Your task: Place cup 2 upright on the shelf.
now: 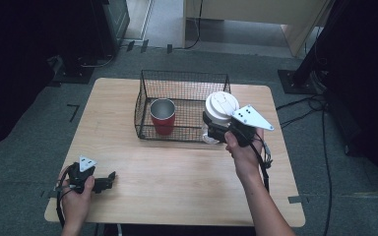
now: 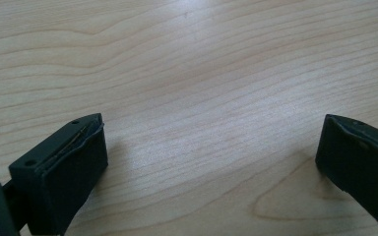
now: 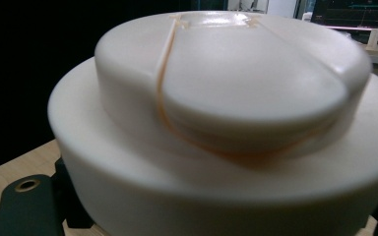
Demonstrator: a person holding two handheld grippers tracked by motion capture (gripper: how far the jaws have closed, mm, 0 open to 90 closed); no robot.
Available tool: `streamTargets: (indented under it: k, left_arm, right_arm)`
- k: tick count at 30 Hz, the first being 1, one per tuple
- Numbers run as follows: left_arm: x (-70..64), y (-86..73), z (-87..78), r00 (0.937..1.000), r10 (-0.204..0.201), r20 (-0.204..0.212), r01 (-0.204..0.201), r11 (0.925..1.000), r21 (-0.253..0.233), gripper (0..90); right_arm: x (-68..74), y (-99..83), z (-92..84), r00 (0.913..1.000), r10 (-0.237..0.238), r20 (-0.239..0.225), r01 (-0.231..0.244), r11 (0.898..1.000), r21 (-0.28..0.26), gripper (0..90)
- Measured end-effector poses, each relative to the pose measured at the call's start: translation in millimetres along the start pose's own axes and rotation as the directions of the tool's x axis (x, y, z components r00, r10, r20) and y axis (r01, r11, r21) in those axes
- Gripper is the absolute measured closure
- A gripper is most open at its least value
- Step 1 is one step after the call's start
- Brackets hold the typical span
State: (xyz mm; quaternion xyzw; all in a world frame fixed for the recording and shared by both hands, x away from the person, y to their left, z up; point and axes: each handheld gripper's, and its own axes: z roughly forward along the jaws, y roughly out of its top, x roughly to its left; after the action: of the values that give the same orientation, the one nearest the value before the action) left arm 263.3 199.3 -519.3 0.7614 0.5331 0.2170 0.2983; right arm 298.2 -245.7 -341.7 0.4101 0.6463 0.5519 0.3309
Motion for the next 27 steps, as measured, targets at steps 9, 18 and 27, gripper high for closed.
streamTargets:
  k: [9, 18, 27]
  left_arm:
    - [0.2, 0.2, -0.2, 1.0, 0.002, 0.0, -0.002, 1.0, 0.001, 0.0]
    - [0.2, 0.2, -0.2, 1.0, 0.002, 0.0, -0.002, 1.0, 0.001, 0.0]
    - [0.2, 0.1, -0.1, 1.0, 0.002, -0.001, -0.003, 1.0, 0.0, 0.0]
  right_arm:
    - [-6.6, 7.7, 14.3, 0.9998, 0.003, 0.021, -0.003, 1.0, 0.002, 15.6]
    - [-12.3, 16.0, 28.0, 0.9994, -0.007, 0.035, 0.007, 1.0, 0.003, 15.6]
    - [-17.1, 12.4, 46.3, 0.9987, -0.003, 0.051, 0.002, 1.0, 0.018, 15.6]
